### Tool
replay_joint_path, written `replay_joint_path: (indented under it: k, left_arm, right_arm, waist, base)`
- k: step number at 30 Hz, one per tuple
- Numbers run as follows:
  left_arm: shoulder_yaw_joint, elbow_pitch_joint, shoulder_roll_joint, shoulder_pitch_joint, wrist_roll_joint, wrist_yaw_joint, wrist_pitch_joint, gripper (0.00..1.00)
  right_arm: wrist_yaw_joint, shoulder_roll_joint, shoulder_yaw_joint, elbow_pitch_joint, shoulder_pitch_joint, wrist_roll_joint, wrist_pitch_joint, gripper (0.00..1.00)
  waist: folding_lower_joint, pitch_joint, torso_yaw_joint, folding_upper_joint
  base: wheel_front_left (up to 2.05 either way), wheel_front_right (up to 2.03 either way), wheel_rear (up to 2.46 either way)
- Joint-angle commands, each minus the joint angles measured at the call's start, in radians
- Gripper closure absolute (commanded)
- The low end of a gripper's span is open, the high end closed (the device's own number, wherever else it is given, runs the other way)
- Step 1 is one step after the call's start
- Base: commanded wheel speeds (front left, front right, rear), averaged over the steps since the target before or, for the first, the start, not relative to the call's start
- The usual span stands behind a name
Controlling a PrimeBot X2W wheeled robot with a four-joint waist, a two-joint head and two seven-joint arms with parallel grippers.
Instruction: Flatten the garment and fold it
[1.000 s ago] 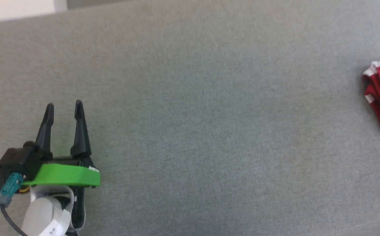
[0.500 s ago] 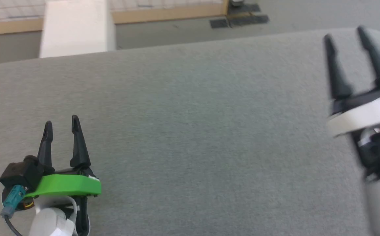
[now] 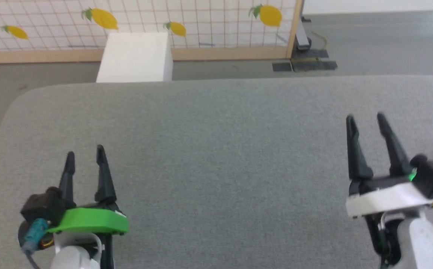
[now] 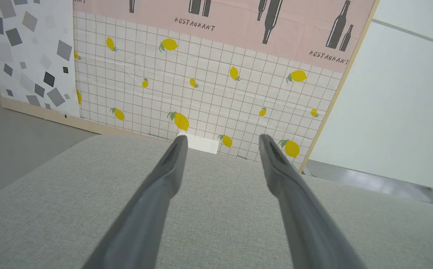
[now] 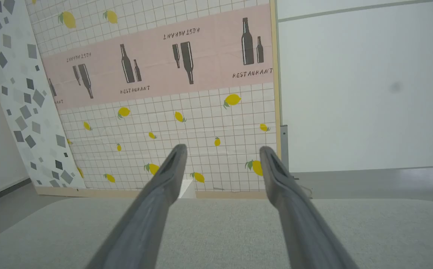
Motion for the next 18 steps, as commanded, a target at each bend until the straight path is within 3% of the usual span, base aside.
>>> replay_joint_path:
  k: [1, 11, 18]
  left_arm:
    - [-0.01, 0.004, -0.007, 0.017, 0.027, 0.005, -0.004, 0.0]
    - [-0.066, 0.011, -0.025, 0.045, 0.096, 0.013, -0.005, 0.0]
    - [-0.077, 0.031, -0.029, 0.07, 0.093, -0.004, -0.005, 0.0]
  right_arm:
    - [-0.001, 0.001, -0.001, 0.02, 0.02, 0.011, -0.017, 0.0]
    - [-0.001, 0.001, 0.032, 0.11, 0.078, 0.006, -0.061, 0.0]
    - [-0.001, 0.002, 0.04, 0.118, 0.1, 0.008, -0.064, 0.0]
  waist:
    - [0.0001, -0.024, 0.016, 0.0]
    - [0.0001, -0.035, 0.018, 0.0]
    - [0.0001, -0.035, 0.011, 0.0]
  base:
    - [0.0, 0.0, 0.0]
    - [0.0, 0.0, 0.0]
    - [0.0, 0.0, 0.0]
